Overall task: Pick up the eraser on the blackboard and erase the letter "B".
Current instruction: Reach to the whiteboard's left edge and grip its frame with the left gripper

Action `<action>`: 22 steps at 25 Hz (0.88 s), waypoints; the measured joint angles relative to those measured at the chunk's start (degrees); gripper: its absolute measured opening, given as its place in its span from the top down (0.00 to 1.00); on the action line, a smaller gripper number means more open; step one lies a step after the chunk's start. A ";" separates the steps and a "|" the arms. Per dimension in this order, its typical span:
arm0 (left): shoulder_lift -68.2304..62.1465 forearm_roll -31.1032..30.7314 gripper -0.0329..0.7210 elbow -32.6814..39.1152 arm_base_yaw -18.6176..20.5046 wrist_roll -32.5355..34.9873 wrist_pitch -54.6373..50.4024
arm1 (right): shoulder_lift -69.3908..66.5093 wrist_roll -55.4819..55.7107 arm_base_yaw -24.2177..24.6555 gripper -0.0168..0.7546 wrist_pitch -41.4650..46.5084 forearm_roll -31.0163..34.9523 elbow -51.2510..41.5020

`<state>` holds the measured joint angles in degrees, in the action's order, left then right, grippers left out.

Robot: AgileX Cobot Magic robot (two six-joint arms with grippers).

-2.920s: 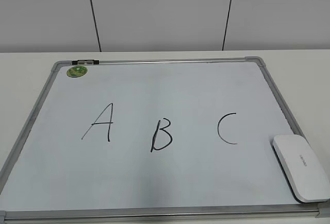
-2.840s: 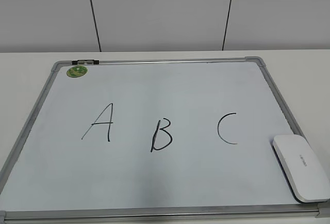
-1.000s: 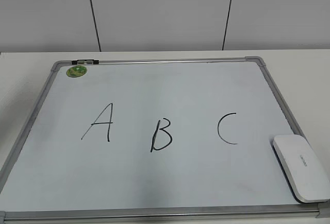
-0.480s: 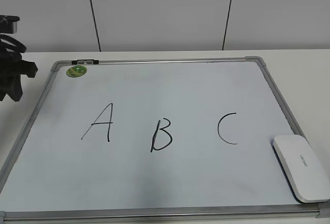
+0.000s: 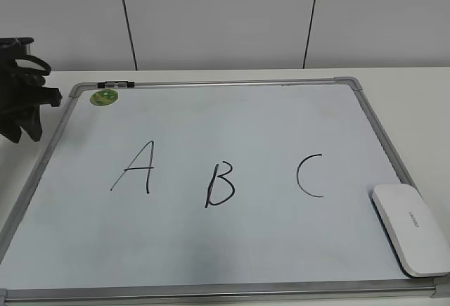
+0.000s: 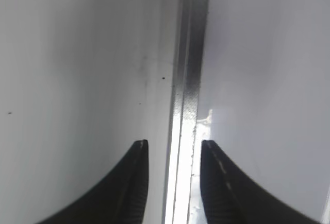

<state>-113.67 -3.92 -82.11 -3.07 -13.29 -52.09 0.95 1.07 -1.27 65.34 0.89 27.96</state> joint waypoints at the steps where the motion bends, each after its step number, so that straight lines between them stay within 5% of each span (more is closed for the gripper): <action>1: -0.73 1.63 0.63 -0.45 0.59 1.20 0.00 | 0.00 0.00 0.00 0.31 0.00 0.00 0.00; 8: -4.03 5.61 0.62 -0.75 3.66 4.68 0.61 | 0.00 0.00 0.00 0.30 0.00 0.00 0.00; 22: -7.53 6.95 0.62 -0.75 3.75 8.21 2.52 | 0.00 0.00 0.00 0.30 0.00 0.00 0.00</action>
<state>-121.20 3.03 -82.86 0.68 -5.08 -49.57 0.95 1.07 -1.27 65.34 0.89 27.96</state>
